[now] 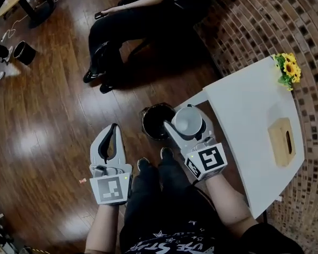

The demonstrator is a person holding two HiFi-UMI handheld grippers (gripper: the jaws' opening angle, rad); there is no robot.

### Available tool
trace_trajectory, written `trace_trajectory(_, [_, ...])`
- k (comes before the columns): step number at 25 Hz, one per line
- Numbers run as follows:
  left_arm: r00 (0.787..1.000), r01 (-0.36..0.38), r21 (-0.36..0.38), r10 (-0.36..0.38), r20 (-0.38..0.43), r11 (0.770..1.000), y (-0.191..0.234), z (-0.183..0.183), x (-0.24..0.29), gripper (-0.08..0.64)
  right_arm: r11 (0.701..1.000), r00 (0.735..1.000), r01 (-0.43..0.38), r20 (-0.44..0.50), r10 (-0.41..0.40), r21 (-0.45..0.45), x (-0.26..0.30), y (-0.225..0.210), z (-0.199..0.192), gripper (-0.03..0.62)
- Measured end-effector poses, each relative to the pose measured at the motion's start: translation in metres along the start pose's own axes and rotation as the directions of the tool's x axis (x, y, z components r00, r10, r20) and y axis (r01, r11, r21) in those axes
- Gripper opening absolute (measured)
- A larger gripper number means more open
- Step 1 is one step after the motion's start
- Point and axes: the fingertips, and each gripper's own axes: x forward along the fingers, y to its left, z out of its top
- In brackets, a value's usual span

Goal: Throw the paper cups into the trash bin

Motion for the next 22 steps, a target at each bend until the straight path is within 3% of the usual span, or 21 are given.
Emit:
trace_trajectory(6, [0.997,0.012,0.037,-0.009,-0.073,0.999,-0.021,-0.048,0.023,0.005,0.999,0.998,-0.053,-0.043,0.053,-0.011,0.019,-0.018,-0.052,0.351])
trace_trajectory(13, [0.984,0.035,-0.002,-0.035,-0.175,0.999,-0.043,-0.119,0.052,0.005,0.997,0.995,-0.077,-0.068,0.077,0.002,0.042,-0.034,-0.109,0.351])
trace_trajectory(22, [0.963,0.084,0.004,-0.08,-0.258,0.996,-0.062,-0.195,0.081,0.005,0.992,0.971,-0.112,-0.206,0.121,0.052,0.063,-0.032,-0.204,0.351])
